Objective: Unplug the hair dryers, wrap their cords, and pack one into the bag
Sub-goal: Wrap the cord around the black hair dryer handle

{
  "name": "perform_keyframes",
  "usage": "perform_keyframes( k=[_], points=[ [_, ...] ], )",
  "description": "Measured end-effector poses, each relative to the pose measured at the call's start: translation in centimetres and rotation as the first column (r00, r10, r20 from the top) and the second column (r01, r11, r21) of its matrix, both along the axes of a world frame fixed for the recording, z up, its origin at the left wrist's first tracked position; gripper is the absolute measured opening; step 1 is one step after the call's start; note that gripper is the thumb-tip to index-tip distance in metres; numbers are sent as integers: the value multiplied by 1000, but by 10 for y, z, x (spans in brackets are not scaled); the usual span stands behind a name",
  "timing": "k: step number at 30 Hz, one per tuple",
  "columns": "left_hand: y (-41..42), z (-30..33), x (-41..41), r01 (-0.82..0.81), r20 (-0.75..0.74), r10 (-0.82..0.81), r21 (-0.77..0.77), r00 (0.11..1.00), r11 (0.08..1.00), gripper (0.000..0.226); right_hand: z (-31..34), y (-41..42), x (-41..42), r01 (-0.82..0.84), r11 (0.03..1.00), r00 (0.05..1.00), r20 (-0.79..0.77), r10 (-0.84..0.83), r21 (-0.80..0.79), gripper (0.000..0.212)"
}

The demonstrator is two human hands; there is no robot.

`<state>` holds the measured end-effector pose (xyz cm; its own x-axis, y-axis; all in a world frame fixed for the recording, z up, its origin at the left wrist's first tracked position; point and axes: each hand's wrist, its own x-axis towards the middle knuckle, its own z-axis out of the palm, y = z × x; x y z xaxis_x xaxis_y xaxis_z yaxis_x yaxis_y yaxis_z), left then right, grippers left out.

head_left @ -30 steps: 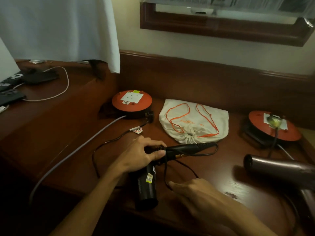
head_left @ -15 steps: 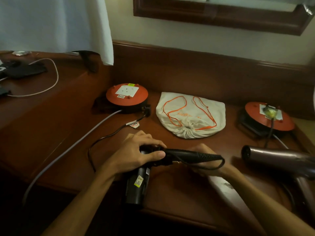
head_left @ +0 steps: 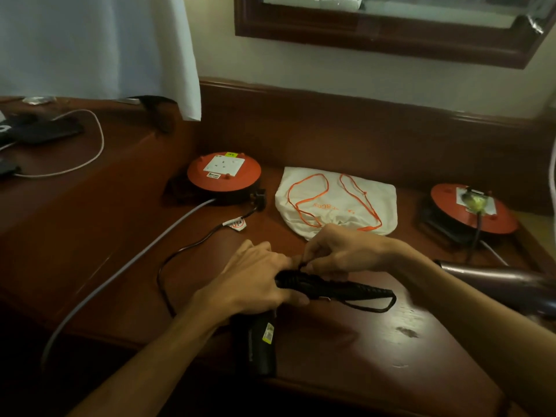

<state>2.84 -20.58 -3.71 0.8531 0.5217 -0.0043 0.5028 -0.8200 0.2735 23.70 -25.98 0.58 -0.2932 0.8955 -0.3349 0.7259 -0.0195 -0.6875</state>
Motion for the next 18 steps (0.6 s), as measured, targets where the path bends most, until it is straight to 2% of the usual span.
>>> perform_keyframes(
  k=[2, 4, 6, 8, 10, 12, 14, 16, 18],
  points=[
    [-1, 2, -2, -4, 15, 4, -31, 1000, 1000, 57, 6, -6, 1, -15, 1000, 1000, -1, 15, -12, 12],
    [-4, 2, -2, -5, -6, 5, -33, 1000, 999, 55, 9, -10, -2, -49, 998, 996, 79, 46, 38, 13],
    [-6, 3, -2, -27, -4, 27, -36, 1000, 999, 51, 7, -11, -7, -140, 973, 963, 255, 90, 184, 13],
    [-8, 9, -3, -47, 0, 48, -51, 999, 998, 50, 9, -13, -6, -229, 910, 903, 424, 66, 346, 7],
    [-9, 16, -10, -45, 18, 48, -111, 999, 993, 54, 11, -14, 6, -271, 843, 857, 515, -8, 464, 28],
    [-7, 20, -22, -46, 72, 66, -248, 995, 968, 62, 13, -15, 23, -242, 823, 875, 481, -43, 513, 49],
    [-4, 23, -36, -47, 112, 91, -350, 990, 935, 72, 15, -17, 35, -149, 829, 937, 345, -56, 540, 62],
    [-4, 27, -42, -54, 104, 96, -346, 990, 937, 78, 21, -23, 36, -4, 840, 976, 184, -114, 542, 68],
    [-4, 33, -39, -62, 92, 96, -317, 991, 946, 75, 35, -28, 31, 118, 848, 989, 13, -146, 517, 65]
  ],
)
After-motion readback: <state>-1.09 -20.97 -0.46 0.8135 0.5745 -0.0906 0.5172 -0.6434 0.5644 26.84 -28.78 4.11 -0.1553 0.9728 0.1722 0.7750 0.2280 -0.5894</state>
